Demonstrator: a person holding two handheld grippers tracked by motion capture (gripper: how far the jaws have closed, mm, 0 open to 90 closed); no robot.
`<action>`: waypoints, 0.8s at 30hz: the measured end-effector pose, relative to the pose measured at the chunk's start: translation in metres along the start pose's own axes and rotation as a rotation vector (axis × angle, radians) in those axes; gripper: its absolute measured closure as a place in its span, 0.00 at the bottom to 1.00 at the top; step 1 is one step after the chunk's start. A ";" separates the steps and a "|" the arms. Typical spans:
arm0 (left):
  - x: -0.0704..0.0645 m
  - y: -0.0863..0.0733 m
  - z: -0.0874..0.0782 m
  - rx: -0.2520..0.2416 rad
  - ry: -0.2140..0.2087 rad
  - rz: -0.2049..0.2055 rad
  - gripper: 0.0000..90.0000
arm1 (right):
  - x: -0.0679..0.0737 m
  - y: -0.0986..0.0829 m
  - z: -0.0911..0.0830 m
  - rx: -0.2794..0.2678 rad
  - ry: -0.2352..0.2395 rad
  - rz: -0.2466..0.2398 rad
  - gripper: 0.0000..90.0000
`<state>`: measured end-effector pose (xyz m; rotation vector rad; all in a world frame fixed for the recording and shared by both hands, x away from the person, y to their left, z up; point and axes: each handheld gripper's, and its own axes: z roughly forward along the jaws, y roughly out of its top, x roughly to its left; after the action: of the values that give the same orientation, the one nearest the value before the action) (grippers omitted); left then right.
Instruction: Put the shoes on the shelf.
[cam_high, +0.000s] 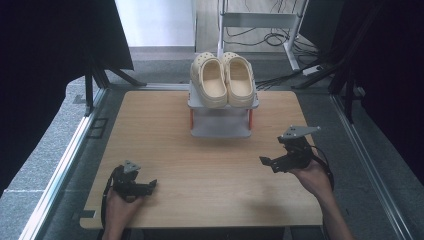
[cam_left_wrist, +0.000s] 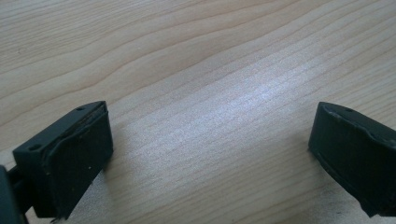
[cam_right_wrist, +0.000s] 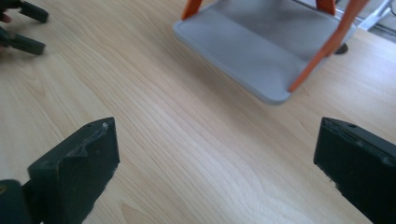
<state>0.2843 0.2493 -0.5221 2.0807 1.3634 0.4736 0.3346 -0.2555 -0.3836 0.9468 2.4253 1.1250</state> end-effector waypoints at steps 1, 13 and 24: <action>0.000 0.000 0.000 0.001 0.000 0.001 0.00 | 0.000 -0.004 0.001 0.001 -0.005 -0.001 0.00; 0.000 0.000 0.000 -0.001 0.000 -0.002 0.00 | -0.003 -0.051 0.020 0.020 -0.049 0.041 0.00; 0.000 0.000 0.000 -0.001 0.001 -0.003 0.00 | 0.004 -0.088 0.049 0.049 -0.052 0.080 0.00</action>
<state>0.2842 0.2490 -0.5221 2.0779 1.3662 0.4738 0.3179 -0.2673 -0.4823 1.0832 2.4022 1.0582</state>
